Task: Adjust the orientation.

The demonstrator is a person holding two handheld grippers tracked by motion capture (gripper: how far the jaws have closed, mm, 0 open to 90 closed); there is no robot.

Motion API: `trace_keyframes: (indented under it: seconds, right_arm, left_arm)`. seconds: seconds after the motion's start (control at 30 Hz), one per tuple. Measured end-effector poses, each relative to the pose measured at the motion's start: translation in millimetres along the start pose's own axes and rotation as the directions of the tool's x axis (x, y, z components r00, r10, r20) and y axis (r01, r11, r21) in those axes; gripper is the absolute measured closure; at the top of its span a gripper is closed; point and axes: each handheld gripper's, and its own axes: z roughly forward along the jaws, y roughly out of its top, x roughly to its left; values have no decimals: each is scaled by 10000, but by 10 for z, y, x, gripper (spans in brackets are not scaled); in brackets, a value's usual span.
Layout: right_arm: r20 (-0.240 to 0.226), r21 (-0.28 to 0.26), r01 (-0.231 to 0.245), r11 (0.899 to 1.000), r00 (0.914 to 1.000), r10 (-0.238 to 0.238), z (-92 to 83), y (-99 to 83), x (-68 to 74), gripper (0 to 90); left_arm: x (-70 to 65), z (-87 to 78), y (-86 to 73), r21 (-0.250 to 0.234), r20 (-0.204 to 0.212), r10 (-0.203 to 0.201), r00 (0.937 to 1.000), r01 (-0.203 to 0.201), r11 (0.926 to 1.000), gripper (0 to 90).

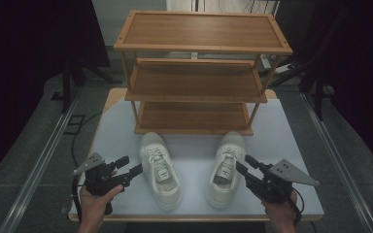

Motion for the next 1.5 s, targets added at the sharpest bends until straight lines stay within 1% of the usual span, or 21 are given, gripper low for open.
trace_keyframes:
  seconds: [0.03, 0.1, 0.13, 0.27, 0.33, 0.37, 0.43, 0.5, 0.53, 0.67, 0.8, 0.87, 0.93, 0.97, 1.07, 1.1, 1.17, 1.2, 1.27, 1.37, 1.5]
  right_arm:
    - [-333, 36, 88, 10000, 9994, -87, 24, -1, 52, 674]
    - [-744, 147, 277, 9995, 9969, -265, 81, -10, 155, 731]
    - [-1018, 253, 385, 9989, 9942, -357, 124, -20, 220, 753]
    - [-1595, 716, 781, 9944, 9850, -659, 261, -67, 406, 821]
    - [-2052, 786, 870, 9931, 9763, -693, 326, -95, 504, 837]
    - [-2299, 823, 931, 9922, 9705, -720, 357, -108, 558, 844]
    - [-2568, 956, 1213, 9880, 9620, -933, 419, -133, 669, 858]
    - [-2770, 1103, 1354, 9846, 9556, -1004, 485, -159, 762, 874]
    - [-2820, 1195, 1410, 9828, 9539, -1026, 519, -173, 804, 881]
    - [-2837, 1553, 1526, 9760, 9533, -1039, 660, -237, 952, 896]
    - [-2673, 1973, 1825, 9632, 9553, -1263, 770, -321, 1074, 897]
    - [-2582, 2215, 2017, 9541, 9556, -1421, 815, -380, 1129, 897]
    - [-2432, 2415, 2142, 9465, 9576, -1547, 844, -424, 1163, 897]
    - [-2345, 2539, 2253, 9406, 9578, -1661, 864, -453, 1178, 897]
    - [-2144, 2612, 2451, 9336, 9578, -1915, 889, -502, 1197, 898]
    - [-2147, 2582, 2371, 9366, 9593, -1837, 889, -512, 1197, 898]
    - [-2325, 2559, 2126, 9431, 9604, -1534, 891, -524, 1202, 898]
    - [-2467, 2540, 2079, 9446, 9582, -1445, 893, -530, 1218, 898]
    - [-2689, 2449, 2110, 9463, 9525, -1428, 911, -542, 1282, 897]
    - [-2919, 2388, 2214, 9455, 9450, -1476, 968, -564, 1413, 896]
    - [-3490, 2334, 2147, 9484, 9288, -1243, 1090, -584, 1587, 881]
  left_arm:
    - [-1, 4, -2, 15, 1, -9, 10000, 9, 10000, 289]
    - [1, 7, -4, 26, 24, -29, 10000, 29, 10000, 289]
    - [7, 12, -9, 46, 21, -82, 10000, 82, 10000, 289]
    - [10, 16, -15, 61, 28, -181, 9998, 181, 9998, 289]
    - [7, 23, -19, 131, 54, -238, 9997, 237, 9996, 290]
    - [7, 27, -22, 134, 108, -274, 9996, 272, 9995, 290]
    - [9, 31, -23, 168, 181, -333, 9993, 330, 9993, 290]
    - [11, 31, -24, 171, 182, -331, 9993, 328, 9993, 290]
    - [11, 30, -23, 161, 170, -334, 9993, 331, 9993, 290]
    - [10, 20, -20, 129, 195, -326, 9993, 323, 9994, 290]
    - [-2, 1, -12, 94, 206, -299, 9993, 297, 9995, 290]
    - [0, 3, -14, 102, 202, -315, 9993, 313, 9995, 290]
    - [2, 11, -20, 108, 219, -314, 9993, 312, 9995, 290]
    - [1, 12, -20, 129, 226, -314, 9993, 311, 9994, 290]
    - [-3, 16, -22, 142, 224, -319, 9992, 316, 9994, 290]
    - [-4, 19, -23, 141, 229, -328, 9992, 325, 9994, 290]
    - [-3, 25, -24, 184, 244, -342, 9991, 338, 9993, 290]
    - [-2, 26, -25, 184, 249, -343, 9991, 339, 9993, 290]
    - [2, 14, -21, 175, 248, -350, 9991, 345, 9992, 290]
    - [20, -30, -9, 59, 171, -407, 9990, 406, 9992, 290]
    - [49, -78, -1, -83, 98, -476, 9988, 477, 9988, 290]
